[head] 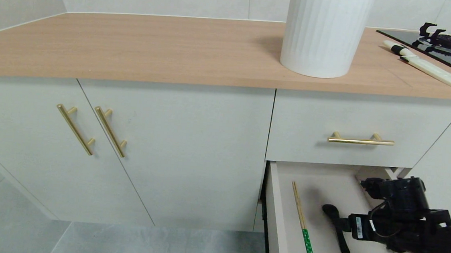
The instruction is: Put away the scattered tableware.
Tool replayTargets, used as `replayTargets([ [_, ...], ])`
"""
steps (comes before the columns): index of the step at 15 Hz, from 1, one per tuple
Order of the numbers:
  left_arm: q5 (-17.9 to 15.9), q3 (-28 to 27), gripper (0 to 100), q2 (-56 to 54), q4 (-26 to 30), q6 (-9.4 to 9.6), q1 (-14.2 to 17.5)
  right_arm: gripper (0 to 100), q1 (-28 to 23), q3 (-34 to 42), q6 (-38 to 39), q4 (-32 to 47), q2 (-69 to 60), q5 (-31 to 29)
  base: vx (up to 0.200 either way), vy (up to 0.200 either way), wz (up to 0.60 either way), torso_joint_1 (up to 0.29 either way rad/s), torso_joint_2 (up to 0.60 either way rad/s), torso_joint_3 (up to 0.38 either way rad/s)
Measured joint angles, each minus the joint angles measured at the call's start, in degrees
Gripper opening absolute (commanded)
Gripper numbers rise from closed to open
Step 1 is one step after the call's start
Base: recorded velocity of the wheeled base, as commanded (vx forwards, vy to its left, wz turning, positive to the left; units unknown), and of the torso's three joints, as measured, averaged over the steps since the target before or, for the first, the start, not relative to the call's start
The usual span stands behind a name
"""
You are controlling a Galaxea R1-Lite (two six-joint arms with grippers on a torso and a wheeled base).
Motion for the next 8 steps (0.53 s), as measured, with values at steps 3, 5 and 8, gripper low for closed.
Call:
replayTargets([
  [3,0.0,0.0,100,0.0,0.0,0.00,0.0,100,0.3,-1.7,0.3,14.6,-13.0,0.3,0.000,0.000,0.00,0.000,0.00,0.000],
  [5,0.0,0.0,100,0.0,0.0,0.00,0.0,100,1.3,-3.0,1.1,24.8,-22.2,0.3,0.000,0.000,0.00,0.000,0.00,0.000],
  [8,0.0,0.0,100,0.0,0.0,0.00,0.0,100,2.4,-3.9,1.7,35.4,-32.6,0.4,0.000,0.000,0.00,0.000,0.00,0.000],
])
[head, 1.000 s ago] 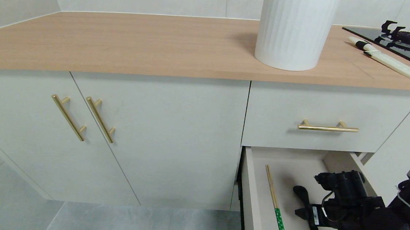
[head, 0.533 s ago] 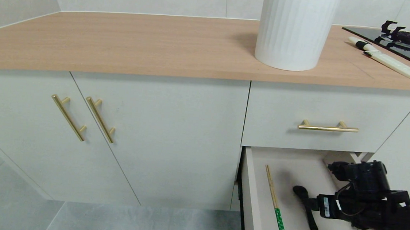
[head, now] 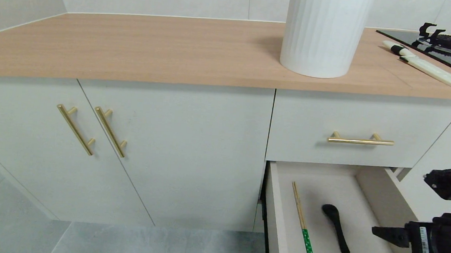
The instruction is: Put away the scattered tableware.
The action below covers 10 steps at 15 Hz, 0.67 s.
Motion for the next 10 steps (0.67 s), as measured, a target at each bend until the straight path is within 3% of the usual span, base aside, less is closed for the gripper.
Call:
replayTargets([
  [3,0.0,0.0,100,0.0,0.0,0.00,0.0,100,3.1,-2.8,0.0,10.0,-7.3,0.0,0.000,0.000,0.00,0.000,0.00,0.000],
  [6,0.0,0.0,100,0.0,0.0,0.29,0.0,100,7.9,-3.6,0.0,11.7,-11.0,-0.9,0.000,0.000,0.00,0.000,0.00,0.000],
  [9,0.0,0.0,100,0.0,0.0,0.02,0.0,100,9.4,-3.5,-0.1,11.8,-12.3,-1.5,0.000,0.000,0.00,0.000,0.00,0.000],
  [10,0.0,0.0,100,0.0,0.0,0.02,0.0,100,9.5,-3.5,-0.1,11.9,-12.5,-1.5,-0.200,0.000,0.00,0.002,0.00,0.007],
])
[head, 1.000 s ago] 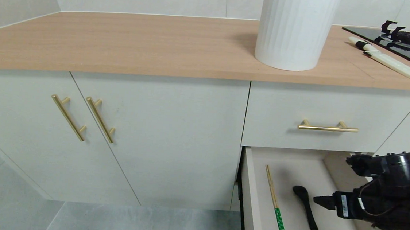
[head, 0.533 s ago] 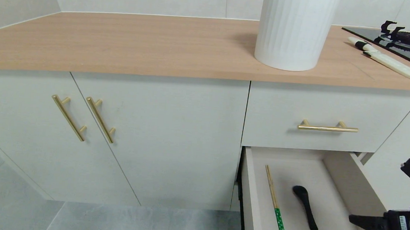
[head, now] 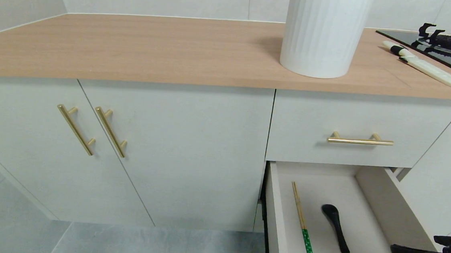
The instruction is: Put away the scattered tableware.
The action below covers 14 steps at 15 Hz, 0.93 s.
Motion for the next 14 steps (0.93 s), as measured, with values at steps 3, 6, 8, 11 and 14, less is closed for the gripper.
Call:
replayTargets([
  [3,0.0,0.0,100,0.0,0.0,-0.02,0.0,100,0.5,0.0,-0.2,1.7,-0.3,0.0,-0.200,0.000,0.00,0.007,0.00,0.002],
  [6,0.0,0.0,100,0.0,0.0,-0.02,0.0,100,2.1,0.0,-0.3,3.7,-0.7,0.0,-0.200,0.000,0.00,-0.004,0.00,0.004],
  [8,0.0,0.0,100,0.0,0.0,-0.02,0.0,100,3.7,0.0,-0.3,5.4,-0.8,0.0,0.000,0.000,0.00,0.000,0.00,0.000],
  [11,0.0,0.0,100,0.0,0.0,-0.02,0.0,100,5.9,0.0,-0.3,8.7,0.7,0.0,0.000,0.000,0.00,0.000,0.00,0.000],
  [14,0.0,0.0,100,0.0,0.0,-0.02,0.0,100,6.6,0.6,0.1,9.6,6.1,0.0,0.000,0.000,0.00,0.000,0.00,0.000],
])
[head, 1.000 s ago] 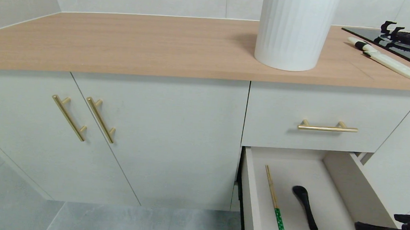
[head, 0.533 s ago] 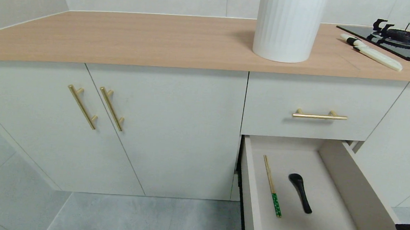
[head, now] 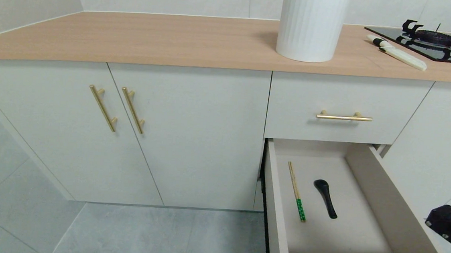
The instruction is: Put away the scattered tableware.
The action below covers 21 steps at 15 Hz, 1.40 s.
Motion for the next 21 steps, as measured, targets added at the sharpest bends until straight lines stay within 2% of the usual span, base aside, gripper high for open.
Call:
replayTargets([
  [6,0.0,0.0,100,0.0,0.0,0.00,0.0,100,0.2,0.6,4.3,-1.2,12.1,-0.1,0.000,0.000,0.00,0.000,0.00,0.000],
  [11,0.0,0.0,100,0.0,0.0,0.00,0.0,100,0.2,0.8,9.3,-7.8,15.6,-6.1,0.000,0.000,0.00,0.000,0.00,0.000],
  [14,0.0,0.0,100,0.0,0.0,0.00,0.0,100,0.0,1.0,9.7,-10.0,16.6,-6.9,0.000,0.000,0.00,0.000,0.00,0.000],
  [18,0.0,0.0,100,0.0,0.0,0.00,0.0,100,-0.1,1.7,12.8,-16.1,18.3,-11.0,0.000,0.000,0.00,0.000,0.00,0.000],
  [21,0.0,0.0,100,0.0,0.0,0.00,0.0,100,-1.0,1.7,13.9,-19.6,20.0,-11.4,0.000,0.000,0.00,0.000,0.00,0.000],
])
